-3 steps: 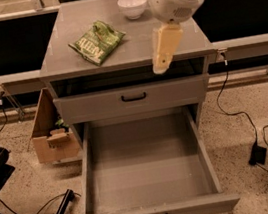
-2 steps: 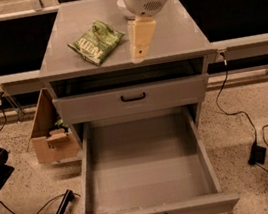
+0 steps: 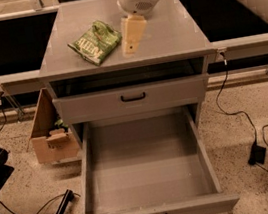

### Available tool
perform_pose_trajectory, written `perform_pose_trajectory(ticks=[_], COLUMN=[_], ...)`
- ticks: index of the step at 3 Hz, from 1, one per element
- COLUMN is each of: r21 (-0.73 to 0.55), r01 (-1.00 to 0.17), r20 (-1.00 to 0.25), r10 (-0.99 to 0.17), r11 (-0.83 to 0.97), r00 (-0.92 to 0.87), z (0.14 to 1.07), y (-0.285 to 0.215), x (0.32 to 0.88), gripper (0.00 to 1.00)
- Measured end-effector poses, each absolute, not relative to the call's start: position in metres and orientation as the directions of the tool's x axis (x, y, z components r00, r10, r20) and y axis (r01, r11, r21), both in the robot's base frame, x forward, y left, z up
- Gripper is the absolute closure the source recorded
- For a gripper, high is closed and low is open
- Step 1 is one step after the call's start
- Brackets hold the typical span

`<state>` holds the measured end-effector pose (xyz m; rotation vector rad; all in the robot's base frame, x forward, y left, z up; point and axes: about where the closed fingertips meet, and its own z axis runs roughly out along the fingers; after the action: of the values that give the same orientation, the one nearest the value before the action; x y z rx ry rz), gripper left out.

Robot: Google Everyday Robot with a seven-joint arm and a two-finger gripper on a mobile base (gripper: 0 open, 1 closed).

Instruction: Place green jalapeno chip bag into middle drawer

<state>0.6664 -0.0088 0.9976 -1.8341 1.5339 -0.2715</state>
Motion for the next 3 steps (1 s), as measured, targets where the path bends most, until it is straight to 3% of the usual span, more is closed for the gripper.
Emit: perform_pose_trajectory(ticks=[3], r21=[-0.557], r01=[-0.825], r20=[-0.53], r10=[-0.806], r11=[0.094], r00=[0.266], z=[0.93], y=[0.049], x=[0.815], gripper=[0.0])
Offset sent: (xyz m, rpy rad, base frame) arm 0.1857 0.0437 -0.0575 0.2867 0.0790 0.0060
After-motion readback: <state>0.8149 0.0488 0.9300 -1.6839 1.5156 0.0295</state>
